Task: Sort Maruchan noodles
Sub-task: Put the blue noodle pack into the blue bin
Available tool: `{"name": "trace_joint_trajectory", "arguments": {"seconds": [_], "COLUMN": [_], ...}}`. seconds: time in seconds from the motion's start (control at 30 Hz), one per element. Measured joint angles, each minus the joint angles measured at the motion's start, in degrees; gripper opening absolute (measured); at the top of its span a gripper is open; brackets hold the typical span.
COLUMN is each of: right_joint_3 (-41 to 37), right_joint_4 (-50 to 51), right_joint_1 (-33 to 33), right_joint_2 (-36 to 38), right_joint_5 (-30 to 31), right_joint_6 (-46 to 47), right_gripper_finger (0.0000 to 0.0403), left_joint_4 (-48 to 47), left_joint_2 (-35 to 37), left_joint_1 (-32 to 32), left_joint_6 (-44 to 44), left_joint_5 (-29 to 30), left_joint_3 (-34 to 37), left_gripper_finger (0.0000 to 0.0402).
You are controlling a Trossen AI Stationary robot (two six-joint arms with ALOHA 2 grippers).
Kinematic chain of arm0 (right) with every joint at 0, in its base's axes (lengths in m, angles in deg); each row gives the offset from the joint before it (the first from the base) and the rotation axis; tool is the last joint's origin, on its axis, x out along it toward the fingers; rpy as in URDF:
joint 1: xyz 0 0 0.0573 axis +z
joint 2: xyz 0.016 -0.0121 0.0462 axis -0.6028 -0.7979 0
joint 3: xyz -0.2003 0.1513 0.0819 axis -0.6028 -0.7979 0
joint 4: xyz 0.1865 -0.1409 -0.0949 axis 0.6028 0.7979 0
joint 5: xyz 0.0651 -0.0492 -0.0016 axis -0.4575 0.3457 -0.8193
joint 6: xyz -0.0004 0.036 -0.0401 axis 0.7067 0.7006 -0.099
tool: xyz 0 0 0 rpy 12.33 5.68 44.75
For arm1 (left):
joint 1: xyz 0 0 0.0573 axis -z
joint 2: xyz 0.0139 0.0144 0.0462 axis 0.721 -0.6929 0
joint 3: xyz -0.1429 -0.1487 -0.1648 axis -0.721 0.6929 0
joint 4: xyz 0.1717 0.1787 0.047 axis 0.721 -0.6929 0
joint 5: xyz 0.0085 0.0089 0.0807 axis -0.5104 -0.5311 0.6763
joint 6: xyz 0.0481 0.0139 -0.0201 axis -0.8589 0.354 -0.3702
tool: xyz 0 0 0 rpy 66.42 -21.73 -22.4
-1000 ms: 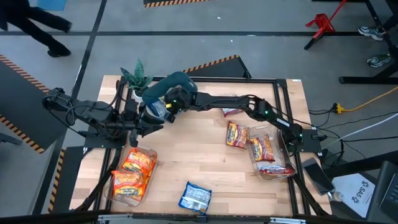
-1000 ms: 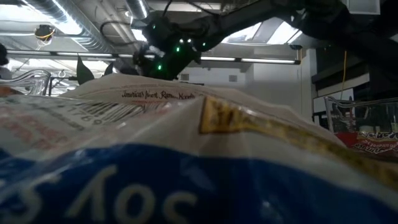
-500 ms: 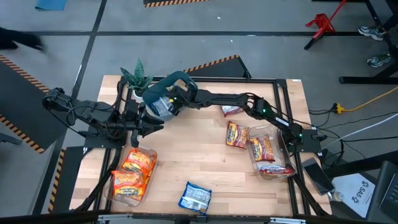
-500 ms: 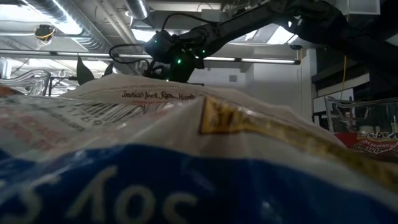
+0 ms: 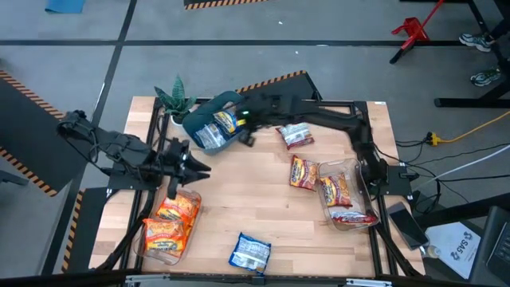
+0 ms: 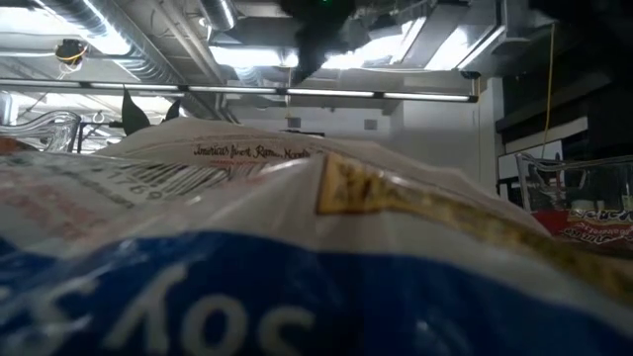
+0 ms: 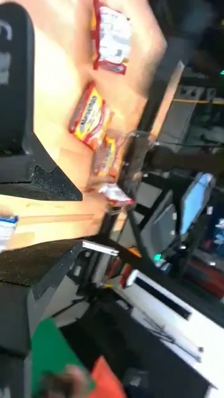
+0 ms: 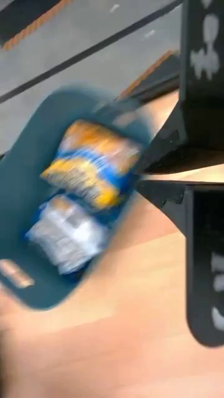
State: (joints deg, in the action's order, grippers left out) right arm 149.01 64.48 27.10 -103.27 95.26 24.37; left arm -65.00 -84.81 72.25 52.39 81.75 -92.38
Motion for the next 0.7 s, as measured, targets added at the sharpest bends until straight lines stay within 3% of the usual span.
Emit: {"name": "trace_joint_trajectory", "arguments": {"seconds": [0.17,0.33,0.5,0.7], "right_joint_3": [-0.07,-0.08,-0.41,-6.02], "right_joint_4": [13.36,21.42,26.38,26.41], "right_joint_1": [2.74,9.80,24.31,43.90], "right_joint_2": [10.36,18.43,22.84,24.48], "right_joint_5": [6.47,7.46,13.14,28.65], "right_joint_6": [6.62,16.72,27.61,39.93], "right_gripper_finger": [0.0014,0.0014,0.0014,0.0014], "left_joint_4": [0.75,5.52,17.64,29.04], "left_joint_2": [-5.79,-18.21,-32.11,-45.79], "left_joint_1": [3.90,5.80,7.01,5.82], "left_joint_6": [-0.41,-0.51,-1.78,-1.81], "left_joint_5": [3.83,4.23,0.72,-5.90], "left_joint_3": [0.00,0.00,0.00,0.00], "left_gripper_finger": [0.0105,0.0105,0.0098,0.0051]}}
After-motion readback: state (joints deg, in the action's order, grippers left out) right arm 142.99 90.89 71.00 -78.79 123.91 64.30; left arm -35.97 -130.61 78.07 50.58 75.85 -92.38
